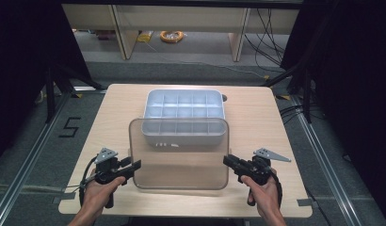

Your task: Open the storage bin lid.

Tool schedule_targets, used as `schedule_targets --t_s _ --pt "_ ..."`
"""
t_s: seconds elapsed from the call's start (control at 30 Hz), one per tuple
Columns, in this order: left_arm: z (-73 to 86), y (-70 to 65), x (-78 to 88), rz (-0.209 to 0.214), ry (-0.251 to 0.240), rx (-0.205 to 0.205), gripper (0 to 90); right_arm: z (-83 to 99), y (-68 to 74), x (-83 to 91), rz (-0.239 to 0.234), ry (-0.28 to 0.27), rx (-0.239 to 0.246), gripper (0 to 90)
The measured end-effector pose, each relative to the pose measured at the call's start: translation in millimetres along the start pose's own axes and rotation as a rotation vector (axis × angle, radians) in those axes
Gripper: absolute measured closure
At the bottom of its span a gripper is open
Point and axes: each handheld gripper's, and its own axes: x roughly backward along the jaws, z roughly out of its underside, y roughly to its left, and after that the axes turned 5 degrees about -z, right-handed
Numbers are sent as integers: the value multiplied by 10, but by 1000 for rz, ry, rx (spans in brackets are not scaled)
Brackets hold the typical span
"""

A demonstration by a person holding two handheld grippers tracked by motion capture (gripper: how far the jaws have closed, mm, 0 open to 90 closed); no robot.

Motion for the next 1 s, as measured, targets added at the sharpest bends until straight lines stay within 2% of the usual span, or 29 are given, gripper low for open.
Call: schedule_targets --t_s 0.07,0.1,0.13,0.17,0.23,0.27,0.3,0.33,0.37,0.4,0.43,0.5,0.53,0.57,0.6,0.67,0.73,0.8,0.83,0.87,0.93,1.0 --pt "21 -9 7 0 6 -8 534 29 -28 16 -2 -5 33 724" --pt "36 -14 6 4 4 -4 533 50 -2 25 -3 0 3 724" --pt "52 -17 6 6 7 -3 534 61 -15 36 5 0 19 723" --pt "58 -20 12 1 15 -8 534 85 0 46 3 8 -3 724" --pt "87 -27 15 -2 25 -15 533 123 2 52 6 6 -1 722" --pt "101 -25 7 7 25 -13 533 131 -21 62 1 8 20 722" --pt "113 -20 8 11 36 -14 534 152 -5 67 -4 12 -2 722" --pt "126 -22 3 11 36 -12 534 165 -28 65 -5 13 18 722" --pt "143 -26 1 10 40 -11 533 175 -32 68 0 16 18 721" --pt "156 -25 1 12 45 -17 532 189 -8 74 5 27 -14 718" --pt "173 -29 1 15 51 -17 532 198 -28 67 3 20 11 716" --pt "189 -30 1 26 63 -13 531 213 -34 74 7 31 2 710" --pt "194 -32 4 25 65 -17 530 224 -15 74 3 40 -36 707" --pt "205 -35 2 28 63 -15 529 231 -39 70 13 39 -12 705" --pt "207 -35 2 28 63 -18 527 238 -44 74 5 42 -8 703" --pt "214 -31 -3 29 65 -16 524 259 -66 59 20 43 3 701" --pt "226 -43 -7 30 73 -14 516 276 -70 53 7 63 -24 695" --pt "231 -43 -8 29 76 -17 514 285 -85 55 14 67 -16 692" --pt "243 -45 -22 31 74 -13 511 302 -73 56 11 83 -61 690" --pt "248 -44 -31 33 72 -13 507 306 -105 52 15 81 -35 688" --pt "249 -40 -35 35 87 -13 503 314 -116 41 15 79 -34 684" --pt "268 -42 -61 38 85 -12 492 334 -138 21 22 100 -41 671"
